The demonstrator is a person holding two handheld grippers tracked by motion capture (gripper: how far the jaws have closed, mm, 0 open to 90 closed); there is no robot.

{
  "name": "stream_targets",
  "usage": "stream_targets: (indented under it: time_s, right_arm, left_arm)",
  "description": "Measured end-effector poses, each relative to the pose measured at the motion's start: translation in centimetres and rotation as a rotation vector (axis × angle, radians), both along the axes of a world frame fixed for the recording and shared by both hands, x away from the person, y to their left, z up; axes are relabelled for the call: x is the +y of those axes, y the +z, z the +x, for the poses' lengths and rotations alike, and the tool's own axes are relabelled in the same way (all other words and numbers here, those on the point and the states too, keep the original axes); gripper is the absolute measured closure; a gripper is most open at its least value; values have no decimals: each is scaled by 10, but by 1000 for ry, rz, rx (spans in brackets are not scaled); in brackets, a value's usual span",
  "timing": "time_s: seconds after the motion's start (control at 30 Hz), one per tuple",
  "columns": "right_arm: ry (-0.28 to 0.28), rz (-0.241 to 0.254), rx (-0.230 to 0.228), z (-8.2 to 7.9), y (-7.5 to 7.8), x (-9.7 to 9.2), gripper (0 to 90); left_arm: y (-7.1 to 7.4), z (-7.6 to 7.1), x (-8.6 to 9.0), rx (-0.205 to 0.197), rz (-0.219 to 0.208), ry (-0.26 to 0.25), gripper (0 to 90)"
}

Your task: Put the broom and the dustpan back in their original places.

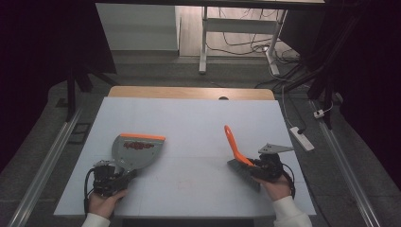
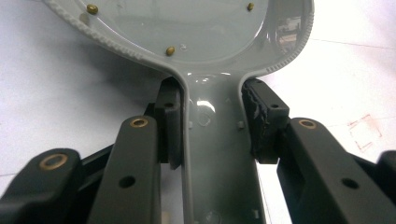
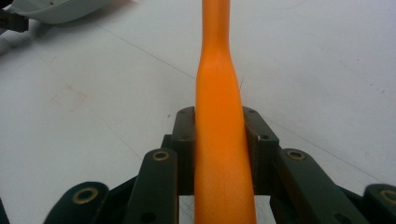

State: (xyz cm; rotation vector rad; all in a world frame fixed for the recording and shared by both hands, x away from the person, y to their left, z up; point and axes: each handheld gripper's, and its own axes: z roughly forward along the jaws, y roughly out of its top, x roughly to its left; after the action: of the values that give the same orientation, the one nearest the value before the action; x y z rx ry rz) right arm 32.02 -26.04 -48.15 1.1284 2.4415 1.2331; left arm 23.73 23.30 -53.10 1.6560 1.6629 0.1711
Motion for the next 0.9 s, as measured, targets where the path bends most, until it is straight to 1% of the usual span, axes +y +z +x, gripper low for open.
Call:
stream_targets:
  time_s: [0.17,0.3,0.37,0.5,0.6,0.77,0.9]
  right_arm:
    - [-8,-9,11,1,-4,0,698]
    - [-31,-7,13,3,-5,-4,698]
    - [-42,2,16,5,-7,-8,696]
    - [-62,5,5,8,-10,-12,687]
    - [-84,-12,-7,9,-12,-14,672]
    - [-101,-19,-6,12,-16,-17,640]
    - [-115,-52,-12,13,-19,-17,597]
  left_arm:
    - [-1,1,0,2,1,-1,618]
    - [-2,2,-1,10,5,5,617]
    - [-2,3,-1,16,7,2,617]
    - [-4,3,-3,26,12,-6,616]
    - [-5,4,-4,32,17,-7,615]
    - [-5,3,-6,31,29,-9,615]
    - [-5,3,-8,31,30,-4,612]
